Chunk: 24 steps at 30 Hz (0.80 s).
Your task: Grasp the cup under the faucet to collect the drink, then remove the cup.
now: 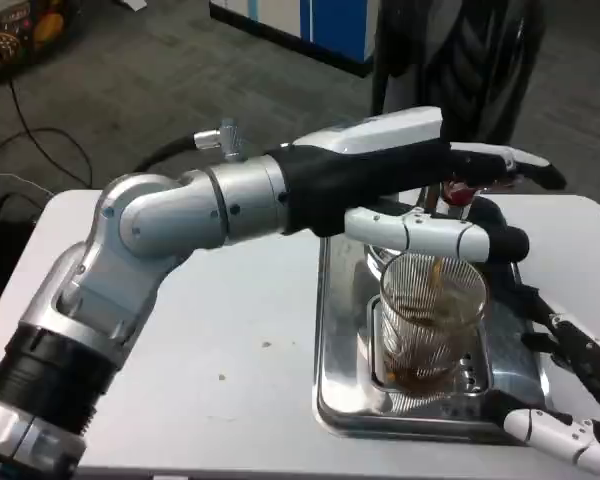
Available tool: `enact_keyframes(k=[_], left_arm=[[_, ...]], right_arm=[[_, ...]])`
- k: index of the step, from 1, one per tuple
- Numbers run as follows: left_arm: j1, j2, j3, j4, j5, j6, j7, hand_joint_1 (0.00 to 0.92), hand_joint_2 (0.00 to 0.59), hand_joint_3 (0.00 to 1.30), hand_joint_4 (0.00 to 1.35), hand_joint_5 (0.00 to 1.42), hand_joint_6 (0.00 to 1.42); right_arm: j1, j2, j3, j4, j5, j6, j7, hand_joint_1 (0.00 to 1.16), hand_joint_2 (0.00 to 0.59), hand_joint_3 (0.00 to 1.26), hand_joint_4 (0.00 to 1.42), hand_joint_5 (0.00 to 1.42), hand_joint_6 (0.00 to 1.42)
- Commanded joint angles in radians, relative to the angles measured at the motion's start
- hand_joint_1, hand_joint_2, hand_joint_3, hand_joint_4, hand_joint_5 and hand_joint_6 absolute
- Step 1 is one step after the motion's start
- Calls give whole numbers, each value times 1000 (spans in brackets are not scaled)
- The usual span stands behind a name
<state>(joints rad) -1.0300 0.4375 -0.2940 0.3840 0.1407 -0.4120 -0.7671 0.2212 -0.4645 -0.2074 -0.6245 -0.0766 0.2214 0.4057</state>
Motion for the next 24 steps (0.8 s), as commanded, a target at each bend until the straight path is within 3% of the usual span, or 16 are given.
enact_keyframes(k=[1, 9, 15, 24], left_arm=[[16, 10, -37, 22, 53, 9, -31, 0, 153, 182, 71, 120, 188], [16, 13, -38, 21, 56, 9, -34, 0, 155, 182, 71, 119, 188], [19, 16, -37, 17, 58, 9, -37, 0, 155, 182, 71, 119, 188], [22, 17, -38, 14, 60, 5, -38, 0, 155, 182, 71, 119, 188]], right_arm=[[-15, 7, 21, 1, -26, 25, -30, 516, 238, 0, 0, 32, 0], [-40, 47, 67, 29, -39, 20, -68, 524, 232, 0, 0, 28, 0], [-87, 94, 125, 41, -69, 51, -114, 524, 233, 0, 0, 23, 0], [-128, 129, 172, 69, -110, 77, -159, 529, 233, 0, 0, 17, 0]])
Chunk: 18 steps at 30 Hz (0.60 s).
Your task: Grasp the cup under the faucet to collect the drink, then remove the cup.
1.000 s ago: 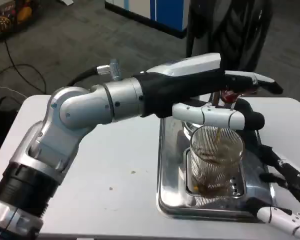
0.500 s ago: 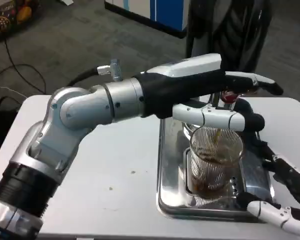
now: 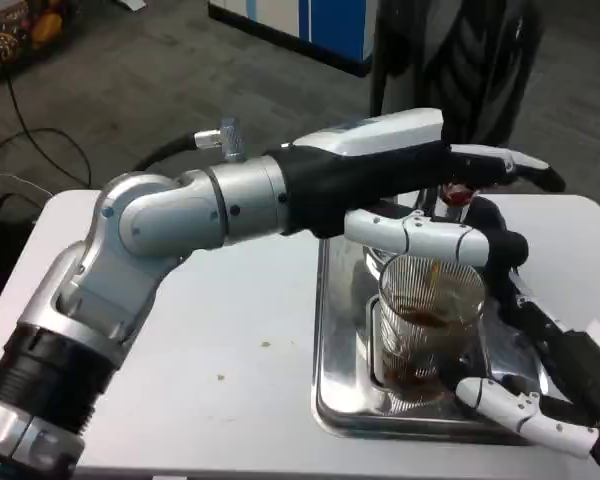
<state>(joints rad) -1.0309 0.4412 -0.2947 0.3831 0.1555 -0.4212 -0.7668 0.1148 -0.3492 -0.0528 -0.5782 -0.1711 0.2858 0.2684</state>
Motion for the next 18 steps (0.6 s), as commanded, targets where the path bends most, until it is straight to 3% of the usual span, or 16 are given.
enact_keyframes(k=[1, 18], left_arm=[[23, 14, -37, 15, 46, 14, -38, 0, 156, 182, 71, 119, 188], [28, 20, -38, -3, 57, 19, -36, 0, 167, 182, 71, 118, 197]], right_arm=[[-24, 15, 20, 25, -17, 13, -25, 529, 234, 0, 0, 17, 0], [-68, 60, 71, 76, -61, 28, -84, 531, 237, 0, 0, 16, 0]])
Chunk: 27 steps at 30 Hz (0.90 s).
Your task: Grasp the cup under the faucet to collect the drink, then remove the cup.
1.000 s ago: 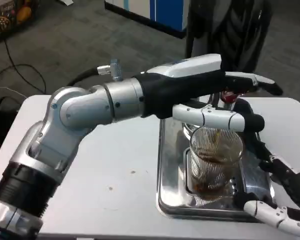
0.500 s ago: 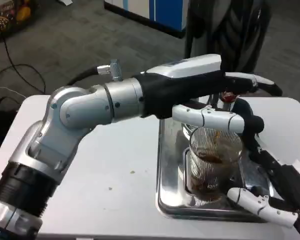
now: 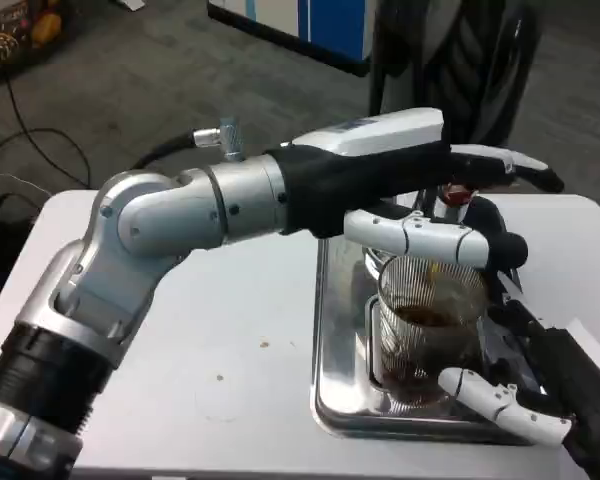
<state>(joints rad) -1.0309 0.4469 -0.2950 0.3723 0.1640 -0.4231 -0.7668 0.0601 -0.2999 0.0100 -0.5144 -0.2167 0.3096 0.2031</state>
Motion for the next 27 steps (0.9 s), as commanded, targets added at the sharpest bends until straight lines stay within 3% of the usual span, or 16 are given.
enact_keyframes(k=[1, 27], left_arm=[[29, 15, -38, 3, 49, 23, -36, 0, 167, 182, 71, 118, 197], [47, 24, -43, -71, 65, 73, -34, 0, 166, 182, 71, 118, 203]], right_arm=[[-17, 14, 11, 17, -19, 1, -23, 531, 237, 0, 0, 16, 0], [-39, 86, 56, 72, -88, -25, -117, 531, 237, 0, 0, 16, 0]])
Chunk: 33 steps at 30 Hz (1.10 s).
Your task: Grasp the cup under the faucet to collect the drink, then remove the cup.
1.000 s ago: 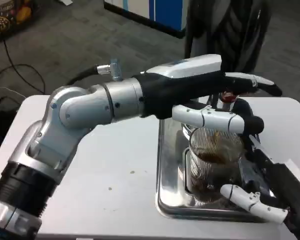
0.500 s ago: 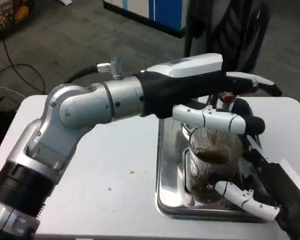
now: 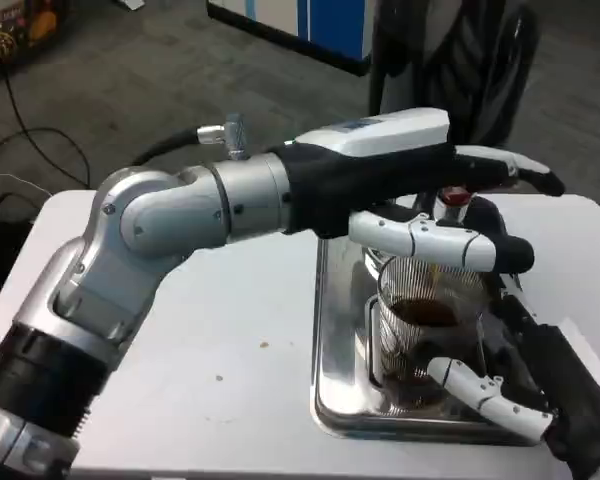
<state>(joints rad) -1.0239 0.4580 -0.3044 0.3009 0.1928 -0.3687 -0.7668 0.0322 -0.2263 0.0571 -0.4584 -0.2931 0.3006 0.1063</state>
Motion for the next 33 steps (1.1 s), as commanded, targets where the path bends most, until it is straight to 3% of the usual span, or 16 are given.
enact_keyframes(k=[1, 18, 33], left_arm=[[42, 13, -33, -3, 37, 21, -34, 0, 167, 182, 71, 118, 203], [78, 18, 23, -13, 28, 24, 47, 0, 178, 181, 69, 118, 203], [88, -27, 113, 18, -36, -25, 162, 0, 168, 150, 38, 128, 215]], right_arm=[[-13, 14, 10, 17, -12, -15, -21, 531, 237, 0, 0, 16, 0], [-30, 28, 6, 41, -14, -16, -28, 531, 237, 0, 0, 16, 0], [-30, 26, -10, 46, -4, -18, -23, 532, 238, 0, 0, 26, 0]])
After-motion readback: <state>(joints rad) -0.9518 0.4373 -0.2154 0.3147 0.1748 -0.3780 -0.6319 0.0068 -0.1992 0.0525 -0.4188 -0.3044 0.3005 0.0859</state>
